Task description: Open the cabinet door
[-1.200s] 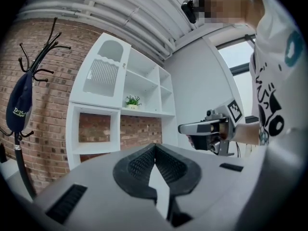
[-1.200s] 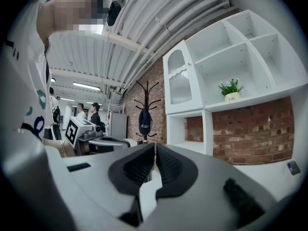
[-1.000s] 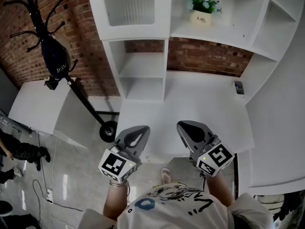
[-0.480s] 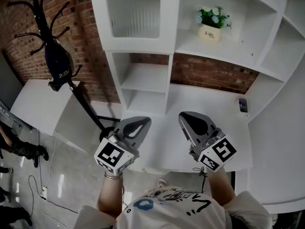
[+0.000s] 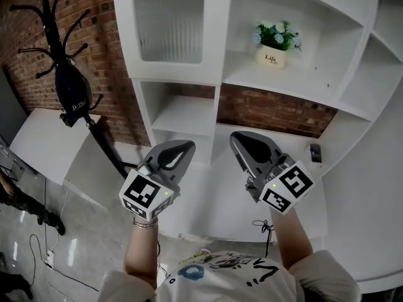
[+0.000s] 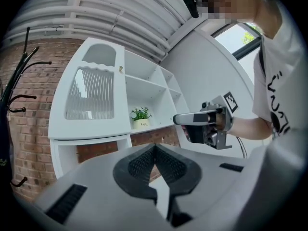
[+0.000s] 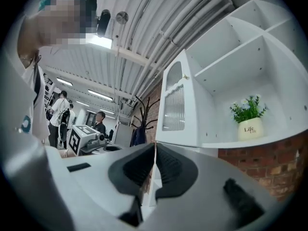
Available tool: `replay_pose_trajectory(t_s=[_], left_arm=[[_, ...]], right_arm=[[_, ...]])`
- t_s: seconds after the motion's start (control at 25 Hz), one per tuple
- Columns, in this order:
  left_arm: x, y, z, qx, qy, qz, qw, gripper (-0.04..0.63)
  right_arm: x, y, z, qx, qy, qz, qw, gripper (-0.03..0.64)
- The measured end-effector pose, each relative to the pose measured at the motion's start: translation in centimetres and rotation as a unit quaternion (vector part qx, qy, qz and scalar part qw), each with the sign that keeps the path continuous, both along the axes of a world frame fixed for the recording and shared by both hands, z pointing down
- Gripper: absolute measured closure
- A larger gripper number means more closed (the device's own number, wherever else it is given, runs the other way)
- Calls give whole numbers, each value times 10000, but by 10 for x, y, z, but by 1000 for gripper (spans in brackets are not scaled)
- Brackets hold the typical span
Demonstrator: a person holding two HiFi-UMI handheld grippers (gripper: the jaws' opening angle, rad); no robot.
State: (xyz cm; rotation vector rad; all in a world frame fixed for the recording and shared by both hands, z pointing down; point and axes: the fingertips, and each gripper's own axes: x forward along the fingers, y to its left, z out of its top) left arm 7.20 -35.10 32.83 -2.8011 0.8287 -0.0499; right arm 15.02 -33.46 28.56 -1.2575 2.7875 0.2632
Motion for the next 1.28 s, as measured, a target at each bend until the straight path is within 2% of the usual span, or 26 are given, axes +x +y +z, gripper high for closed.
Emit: replay_pose_trajectory(t_s=[0.24, 0.44, 0.92, 1.28], left_arm=[[3, -28, -25, 283, -55, -305, 9991, 580], [10, -40, -60, 474, 17, -248, 9986, 580], [13, -72, -119, 906, 158, 212, 9955, 581], [12, -96, -170, 1332, 324, 547, 9891, 580]], right_arm=[[10, -13, -25, 267, 227, -12, 9994, 589], [12, -23, -51, 542, 390, 68, 9977, 588], [-6, -59, -108, 989, 355, 378, 9937, 588], [-22, -81, -151, 1404, 593, 705, 9858, 588]])
